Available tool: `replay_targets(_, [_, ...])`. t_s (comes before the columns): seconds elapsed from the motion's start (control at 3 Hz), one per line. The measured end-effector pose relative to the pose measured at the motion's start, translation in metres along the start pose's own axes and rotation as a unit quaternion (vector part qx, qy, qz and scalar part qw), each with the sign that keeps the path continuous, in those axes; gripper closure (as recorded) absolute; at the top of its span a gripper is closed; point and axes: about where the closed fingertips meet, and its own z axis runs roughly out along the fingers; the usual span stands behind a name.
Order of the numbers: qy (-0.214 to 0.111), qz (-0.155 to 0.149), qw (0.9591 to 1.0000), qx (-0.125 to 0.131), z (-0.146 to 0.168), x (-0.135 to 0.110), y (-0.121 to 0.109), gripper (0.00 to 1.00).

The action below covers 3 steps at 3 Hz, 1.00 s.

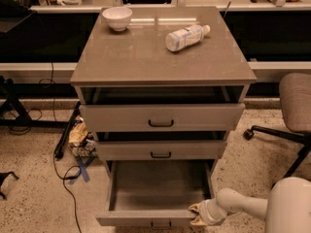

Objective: Open bottom drawer

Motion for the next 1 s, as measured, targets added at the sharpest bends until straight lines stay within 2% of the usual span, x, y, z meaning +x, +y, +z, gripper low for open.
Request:
replay_targets(0.33, [-0.006,0.030,0.9995,0.008,-0.0049,0.0084,0.0245,1.00])
replay_targets(0.67, [-0.006,0.030,0.9995,0.008,-0.0052,0.0056,0.0239,1.00])
replay_targets(1.0, [-0.007,0.030,0.9995,0.007,-0.0034,0.0047,0.0255,0.83])
